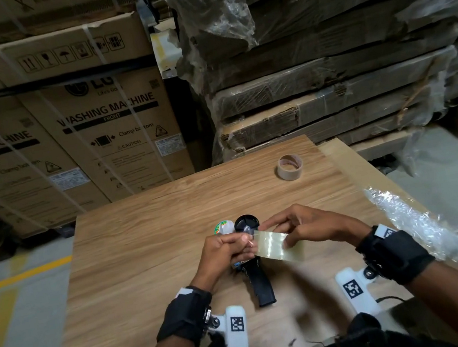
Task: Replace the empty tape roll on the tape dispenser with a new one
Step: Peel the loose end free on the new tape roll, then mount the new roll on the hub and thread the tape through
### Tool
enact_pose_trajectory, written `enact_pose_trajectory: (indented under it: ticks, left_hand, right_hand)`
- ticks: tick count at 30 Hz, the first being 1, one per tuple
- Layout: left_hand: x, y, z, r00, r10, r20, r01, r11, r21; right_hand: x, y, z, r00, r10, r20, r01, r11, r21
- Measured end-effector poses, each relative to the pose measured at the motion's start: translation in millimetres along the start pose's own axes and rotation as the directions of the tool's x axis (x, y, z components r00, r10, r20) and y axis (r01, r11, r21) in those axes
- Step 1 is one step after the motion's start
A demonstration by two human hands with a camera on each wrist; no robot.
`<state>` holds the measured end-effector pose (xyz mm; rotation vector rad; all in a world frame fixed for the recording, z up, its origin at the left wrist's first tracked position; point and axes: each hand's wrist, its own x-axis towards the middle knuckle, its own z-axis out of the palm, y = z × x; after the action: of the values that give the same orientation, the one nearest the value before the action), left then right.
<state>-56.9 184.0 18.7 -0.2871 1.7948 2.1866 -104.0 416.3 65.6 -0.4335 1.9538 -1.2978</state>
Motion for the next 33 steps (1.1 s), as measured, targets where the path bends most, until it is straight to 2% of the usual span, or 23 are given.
enact_pose_trajectory:
  ticks: [3, 6, 8, 13, 18, 20, 23, 26, 29, 33]
  left_hand:
    - [-1, 1, 2, 1.000, 0.023, 0.004, -0.023, 1.000, -0.020]
    - [1, 4, 4, 0.994, 0.097, 0.055, -0.101, 0.991, 0.086]
    - [4, 6, 4, 0.985, 0.130, 0.115, -0.149, 0.973, 0.178]
    - [5, 4, -1, 0.969, 0.144, 0.200, -0.200, 0.932, 0.302]
    - [3, 10, -10, 0.953, 0.164, 0.255, -0.242, 0.918, 0.313]
    - [3, 12, -13, 0.960, 0.172, 0.223, -0.239, 0.917, 0.320]
    - [11, 7, -27, 0.974, 0.212, 0.085, -0.228, 0.906, 0.357]
    - [23, -1, -41, 0.962, 0.273, -0.008, -0.216, 0.779, 0.588]
    - [32, -3, -45, 0.965, 0.251, -0.071, -0.125, 0.684, 0.718]
    - [48, -3, -51, 0.969, 0.220, -0.112, -0.064, 0.662, 0.747]
  right_hand:
    - [8, 7, 1, 0.998, -0.011, -0.064, 0.010, 1.000, -0.024]
    - [14, 11, 3, 0.995, -0.004, -0.103, 0.002, 1.000, -0.020]
    - [18, 14, 4, 0.997, 0.030, -0.066, -0.031, 0.999, -0.018]
    - [25, 14, 4, 0.991, 0.117, 0.064, -0.107, 0.983, -0.148]
    - [40, 21, 4, 0.964, 0.173, 0.204, -0.174, 0.985, -0.014]
    - [46, 21, 4, 0.966, 0.180, 0.187, -0.179, 0.984, -0.024]
    - [57, 21, 2, 0.987, 0.143, 0.073, -0.137, 0.988, -0.075]
    - [71, 18, -2, 0.995, 0.070, -0.075, -0.082, 0.980, -0.180]
    - [87, 6, -10, 0.993, -0.020, -0.116, -0.031, 0.906, -0.422]
    - [113, -1, -11, 0.988, -0.085, -0.129, -0.023, 0.744, -0.668]
